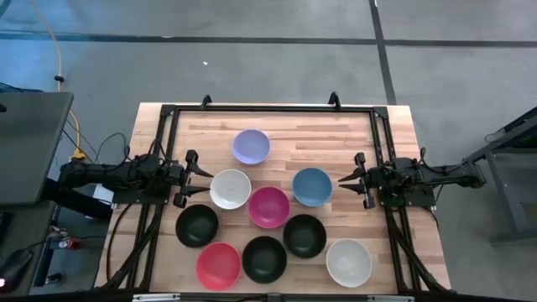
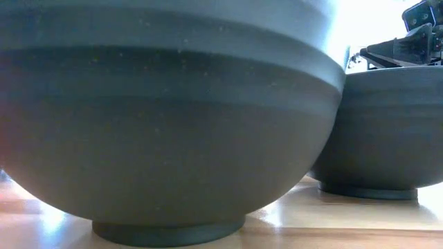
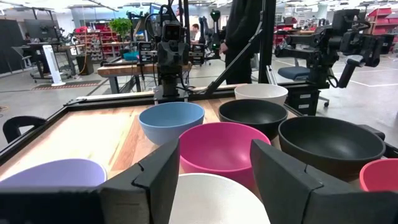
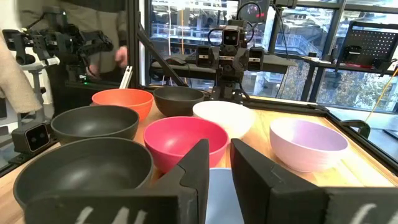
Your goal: Nest bowls inside each other
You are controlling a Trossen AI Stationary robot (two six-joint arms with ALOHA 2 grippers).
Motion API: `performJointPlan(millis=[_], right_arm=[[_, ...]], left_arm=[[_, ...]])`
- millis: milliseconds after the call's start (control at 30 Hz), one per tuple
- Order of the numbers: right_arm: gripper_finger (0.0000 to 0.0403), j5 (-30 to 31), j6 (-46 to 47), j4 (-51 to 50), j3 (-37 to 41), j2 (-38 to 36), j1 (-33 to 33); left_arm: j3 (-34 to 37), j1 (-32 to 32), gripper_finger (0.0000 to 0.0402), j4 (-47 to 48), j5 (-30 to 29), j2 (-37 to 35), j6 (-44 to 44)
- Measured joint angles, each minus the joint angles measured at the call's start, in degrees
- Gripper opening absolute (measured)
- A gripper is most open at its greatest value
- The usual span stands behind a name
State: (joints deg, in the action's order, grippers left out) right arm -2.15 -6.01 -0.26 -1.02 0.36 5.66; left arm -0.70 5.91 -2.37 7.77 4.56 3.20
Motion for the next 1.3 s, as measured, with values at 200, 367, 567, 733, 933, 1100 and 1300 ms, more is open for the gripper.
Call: performJointPlan(millis=[200, 367, 567, 733, 933, 1100, 1300], right_arm=[[0.0059, 0.0, 0.0, 0.0, 0.0, 0.0, 0.0], [0.0059, 0.0, 0.0, 0.0, 0.0, 0.0, 0.0], [0.0059, 0.0, 0.0, 0.0, 0.0, 0.0, 0.0], [0.0059, 0.0, 0.0, 0.0, 0.0, 0.0, 0.0], [0.0059, 0.0, 0.0, 0.0, 0.0, 0.0, 0.0], [0.0059, 0.0, 0.0, 0.0, 0.0, 0.0, 0.0], [0.0059, 0.0, 0.0, 0.0, 0.0, 0.0, 0.0]], left_arm=[[0.0, 0.0, 0.0184, 0.0, 0.0, 0.0, 0.0], [0.0, 0.0, 0.0184, 0.0, 0.0, 0.0, 0.0], [0.0, 0.0, 0.0184, 0.0, 0.0, 0.0, 0.0], [0.0, 0.0, 0.0184, 0.0, 0.0, 0.0, 0.0], [0.0, 0.0, 0.0184, 0.0, 0.0, 0.0, 0.0], [0.0, 0.0, 0.0184, 0.0, 0.0, 0.0, 0.0], [0.0, 0.0, 0.0184, -2.1, -2.5, 0.0, 0.2]])
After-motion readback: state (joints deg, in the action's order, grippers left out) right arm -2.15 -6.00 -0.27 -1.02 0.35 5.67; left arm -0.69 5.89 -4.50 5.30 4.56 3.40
